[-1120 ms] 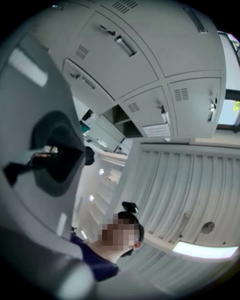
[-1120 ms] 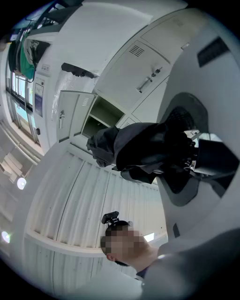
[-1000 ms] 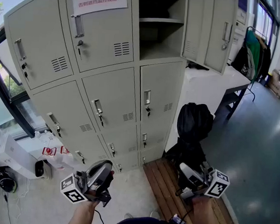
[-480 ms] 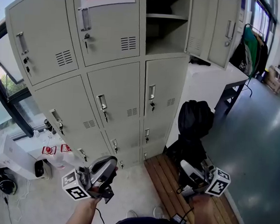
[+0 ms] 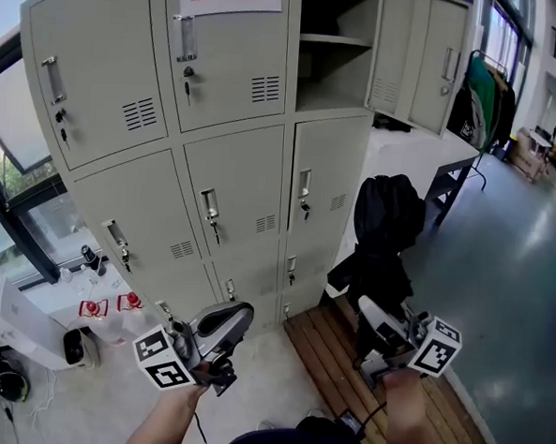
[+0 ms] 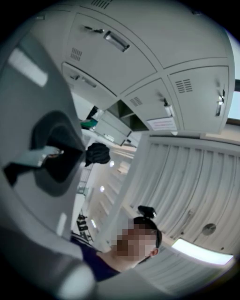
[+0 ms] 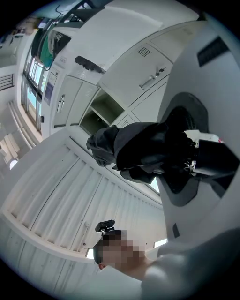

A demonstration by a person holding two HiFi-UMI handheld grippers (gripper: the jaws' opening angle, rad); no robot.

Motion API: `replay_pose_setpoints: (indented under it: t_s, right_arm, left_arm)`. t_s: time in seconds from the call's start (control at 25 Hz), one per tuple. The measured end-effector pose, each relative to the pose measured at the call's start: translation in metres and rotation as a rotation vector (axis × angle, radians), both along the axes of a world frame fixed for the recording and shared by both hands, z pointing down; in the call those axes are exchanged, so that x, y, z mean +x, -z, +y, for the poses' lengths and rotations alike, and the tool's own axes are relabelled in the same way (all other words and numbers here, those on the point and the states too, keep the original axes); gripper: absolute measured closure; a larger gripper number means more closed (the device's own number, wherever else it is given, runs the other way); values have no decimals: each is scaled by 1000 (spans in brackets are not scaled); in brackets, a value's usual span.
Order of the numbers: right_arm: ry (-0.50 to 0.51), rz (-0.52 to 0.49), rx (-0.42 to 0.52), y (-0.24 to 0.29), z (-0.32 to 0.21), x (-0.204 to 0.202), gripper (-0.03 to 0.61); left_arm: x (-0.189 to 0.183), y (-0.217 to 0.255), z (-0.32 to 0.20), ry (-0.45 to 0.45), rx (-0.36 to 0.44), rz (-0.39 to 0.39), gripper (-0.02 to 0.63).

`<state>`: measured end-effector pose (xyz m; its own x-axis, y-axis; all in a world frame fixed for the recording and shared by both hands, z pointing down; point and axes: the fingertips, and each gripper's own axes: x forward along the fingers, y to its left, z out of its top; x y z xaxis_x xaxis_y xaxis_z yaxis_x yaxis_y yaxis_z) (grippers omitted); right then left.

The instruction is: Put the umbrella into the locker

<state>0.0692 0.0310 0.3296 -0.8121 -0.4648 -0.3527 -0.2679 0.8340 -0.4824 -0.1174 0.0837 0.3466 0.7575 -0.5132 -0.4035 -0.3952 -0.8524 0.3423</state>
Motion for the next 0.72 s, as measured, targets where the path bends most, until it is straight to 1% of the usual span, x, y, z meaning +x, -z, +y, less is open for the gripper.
replay_pose_setpoints:
  t_s: [0.2,0.36,0.56,0.72]
  right_arm:
    - [-45,54,39,17,-14,-5,374]
    - [-102,115,75,30,-37,-5,374]
    - [-164,202,131,43,-80,-5,373]
    - [-204,266,182,54,-127,-3,374]
  left_arm:
    - [-6,2,-7,1,14,-34,614]
    - [-8,2,-17,2,24,-61,614]
    - [-10,1,-41,15,36,-93,614]
    - [-6,3,-73,31,50,-124,614]
